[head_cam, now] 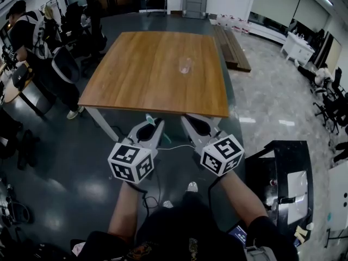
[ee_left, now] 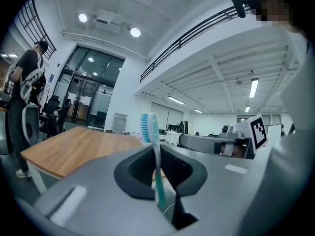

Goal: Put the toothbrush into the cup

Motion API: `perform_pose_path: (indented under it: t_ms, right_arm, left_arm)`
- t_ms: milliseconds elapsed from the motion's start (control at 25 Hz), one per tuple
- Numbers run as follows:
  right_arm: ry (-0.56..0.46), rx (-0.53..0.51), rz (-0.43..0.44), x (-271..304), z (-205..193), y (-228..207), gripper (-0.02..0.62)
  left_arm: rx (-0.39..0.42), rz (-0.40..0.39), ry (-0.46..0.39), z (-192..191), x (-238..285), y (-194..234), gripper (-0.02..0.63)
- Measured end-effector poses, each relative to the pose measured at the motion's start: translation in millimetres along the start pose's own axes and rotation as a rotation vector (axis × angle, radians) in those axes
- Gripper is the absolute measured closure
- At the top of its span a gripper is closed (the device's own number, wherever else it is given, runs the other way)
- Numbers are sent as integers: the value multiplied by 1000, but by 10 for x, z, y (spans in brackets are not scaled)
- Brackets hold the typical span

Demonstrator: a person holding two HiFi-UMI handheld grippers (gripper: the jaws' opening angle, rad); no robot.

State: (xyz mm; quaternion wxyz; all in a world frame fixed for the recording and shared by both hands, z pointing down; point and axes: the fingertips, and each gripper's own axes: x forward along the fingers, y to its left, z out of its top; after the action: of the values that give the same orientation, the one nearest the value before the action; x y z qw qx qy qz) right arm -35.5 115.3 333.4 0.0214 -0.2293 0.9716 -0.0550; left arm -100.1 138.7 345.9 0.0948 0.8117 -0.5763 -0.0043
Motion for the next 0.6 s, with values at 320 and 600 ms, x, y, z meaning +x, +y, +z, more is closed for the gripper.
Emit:
perform_pose_path:
  t_ms: [320, 600]
  right_arm:
    - [6, 24, -29, -61, -31, -632, 592]
    - [-8, 35, -25, -38, 35, -1309, 592]
  left_arm:
    - [-6, -17, 24, -53, 612, -91, 580]
    - [5, -11, 30, -6, 1290, -143, 580]
